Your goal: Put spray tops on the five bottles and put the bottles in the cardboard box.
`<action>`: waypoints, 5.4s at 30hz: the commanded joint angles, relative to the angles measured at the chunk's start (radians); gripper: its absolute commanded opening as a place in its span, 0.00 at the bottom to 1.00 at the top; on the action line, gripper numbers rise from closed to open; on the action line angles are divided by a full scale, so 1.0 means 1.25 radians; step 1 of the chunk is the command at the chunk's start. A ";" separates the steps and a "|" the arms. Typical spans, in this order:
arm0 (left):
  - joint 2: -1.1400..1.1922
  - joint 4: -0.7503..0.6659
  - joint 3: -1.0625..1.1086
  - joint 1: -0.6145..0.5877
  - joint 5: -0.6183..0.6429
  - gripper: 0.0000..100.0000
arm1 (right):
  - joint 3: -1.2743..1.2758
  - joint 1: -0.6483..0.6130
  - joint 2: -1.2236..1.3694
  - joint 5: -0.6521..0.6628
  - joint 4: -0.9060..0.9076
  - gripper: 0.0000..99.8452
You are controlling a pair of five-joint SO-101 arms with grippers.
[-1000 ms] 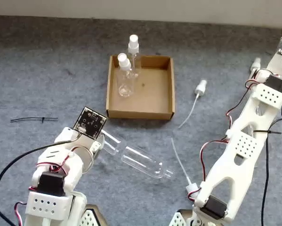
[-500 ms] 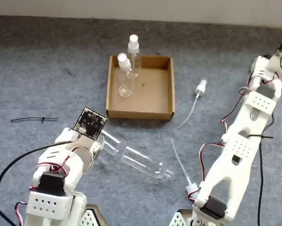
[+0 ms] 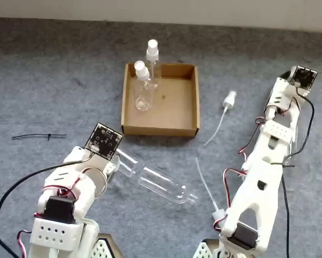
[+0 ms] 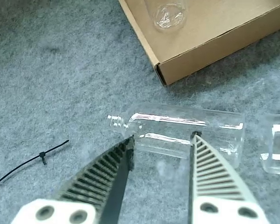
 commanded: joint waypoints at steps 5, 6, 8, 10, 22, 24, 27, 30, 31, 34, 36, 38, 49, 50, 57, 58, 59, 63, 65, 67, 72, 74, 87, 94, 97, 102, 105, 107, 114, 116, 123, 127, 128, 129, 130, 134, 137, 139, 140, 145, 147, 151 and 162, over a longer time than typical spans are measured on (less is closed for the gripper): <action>-0.007 -0.014 -0.003 0.018 0.007 0.18 | -0.109 0.028 -0.003 0.060 0.141 0.00; -0.007 -0.014 -0.003 0.018 0.007 0.18 | -0.107 0.026 -0.015 0.083 0.176 0.00; -0.007 -0.014 -0.003 0.018 0.007 0.18 | -0.107 0.026 -0.046 0.113 0.284 0.00; -0.007 -0.014 -0.003 0.018 0.007 0.18 | -0.107 0.025 -0.090 0.115 0.422 0.00; -0.007 -0.014 -0.004 0.018 0.007 0.18 | -0.106 0.014 -0.350 0.115 1.042 0.00; -0.007 -0.014 -0.004 0.018 0.007 0.18 | -0.106 0.017 -0.370 0.115 1.046 0.00; -0.007 -0.014 -0.004 0.018 0.007 0.18 | -0.106 0.018 -0.395 0.114 1.048 0.00; -0.007 -0.014 -0.004 0.018 0.007 0.18 | -0.106 0.017 -0.425 0.114 1.048 0.01; -0.007 -0.014 -0.004 0.018 0.007 0.18 | -0.106 0.017 -0.436 0.114 1.048 0.01; -0.007 -0.014 -0.004 0.018 0.007 0.18 | -0.106 0.017 -0.473 0.114 1.049 0.01; -0.007 -0.014 -0.004 0.018 0.007 0.18 | -0.106 0.015 -0.497 0.117 1.065 0.01; -0.007 -0.014 -0.004 0.018 0.007 0.18 | -0.106 0.014 -0.512 0.118 1.091 0.03; -0.007 -0.014 -0.004 0.018 0.007 0.18 | -0.062 -0.013 -0.498 0.198 1.114 0.22; -0.007 -0.014 -0.004 0.018 0.007 0.18 | -0.056 -0.019 -0.492 0.196 1.107 0.22; -0.007 -0.014 -0.004 0.018 0.007 0.18 | -0.041 -0.023 -0.445 0.193 1.070 0.21; -0.007 -0.014 -0.004 0.018 0.007 0.18 | -0.041 -0.023 -0.438 0.195 1.071 0.21; -0.007 -0.014 -0.004 0.018 0.007 0.18 | -0.040 -0.024 -0.429 0.196 1.071 0.21; -0.007 -0.014 -0.004 0.018 0.007 0.18 | -0.041 -0.028 -0.382 0.195 1.070 0.21; -0.007 -0.014 -0.004 0.018 0.007 0.18 | -0.042 -0.026 -0.375 0.194 1.070 0.21; -0.007 -0.014 -0.004 0.018 0.007 0.18 | -0.042 -0.026 -0.379 0.194 1.070 0.21; -0.007 -0.014 -0.004 0.018 0.007 0.18 | -0.042 -0.025 -0.382 0.193 1.069 0.18; -0.007 -0.014 -0.004 0.018 0.007 0.18 | -0.042 -0.025 -0.382 0.193 1.069 0.14; -0.007 -0.014 -0.004 0.018 0.006 0.18 | -0.042 -0.021 -0.382 0.193 1.028 0.11; -0.007 -0.014 -0.004 0.018 0.006 0.18 | -0.042 -0.021 -0.382 0.198 1.028 0.10; -0.007 -0.014 -0.004 0.018 0.006 0.18 | -0.044 -0.021 -0.382 0.198 1.029 0.08; -0.007 -0.014 -0.004 0.018 0.006 0.18 | -0.083 -0.021 -0.382 0.198 1.030 0.05; -0.007 -0.014 -0.004 0.018 0.005 0.18 | -0.099 -0.021 -0.384 0.198 1.029 0.04; -0.007 -0.014 -0.004 0.018 0.005 0.18 | -0.099 -0.020 -0.384 0.199 1.029 0.04; -0.007 -0.014 -0.004 0.018 0.005 0.18 | -0.099 -0.020 -0.385 0.199 1.030 0.00; -0.007 -0.014 -0.004 0.018 0.005 0.18 | -0.099 -0.020 -0.396 0.199 1.037 0.00; -0.007 -0.014 -0.004 0.018 0.005 0.18 | -0.098 -0.009 -0.462 0.199 1.086 0.00; -0.007 -0.014 -0.004 0.018 0.005 0.18 | -0.098 -0.008 -0.506 0.199 1.131 0.00; -0.007 -0.014 -0.004 0.018 0.005 0.18 | -0.098 -0.008 -0.517 0.199 1.145 0.00; -0.007 -0.014 -0.004 0.018 0.005 0.18 | -0.098 -0.008 -0.530 0.199 1.159 0.00; -0.007 -0.014 -0.004 0.018 0.005 0.18 | -0.098 -0.009 -0.543 0.199 1.174 0.00; -0.007 -0.014 -0.004 0.018 0.005 0.18 | -0.098 -0.013 -0.606 0.199 1.245 0.00; -0.007 -0.014 -0.004 0.018 0.005 0.18 | -0.098 -0.014 -0.655 0.195 1.289 0.00; -0.007 -0.014 -0.004 0.018 0.005 0.18 | -0.098 -0.009 -0.682 0.194 1.289 0.00; -0.007 -0.014 -0.004 0.018 0.005 0.18 | -0.098 -0.007 -0.694 0.194 1.291 0.00; -0.007 -0.014 -0.004 0.018 0.005 0.18 | -0.098 0.002 -0.740 0.193 1.288 0.01; -0.007 -0.014 -0.004 0.018 0.005 0.18 | -0.095 -0.007 -0.733 0.193 1.265 0.01; -0.007 -0.014 -0.004 0.018 0.004 0.18 | -0.100 -0.015 -0.644 0.193 1.250 0.07; -0.007 -0.015 -0.002 0.018 0.004 0.18 | -0.099 -0.033 -0.456 0.193 1.141 0.18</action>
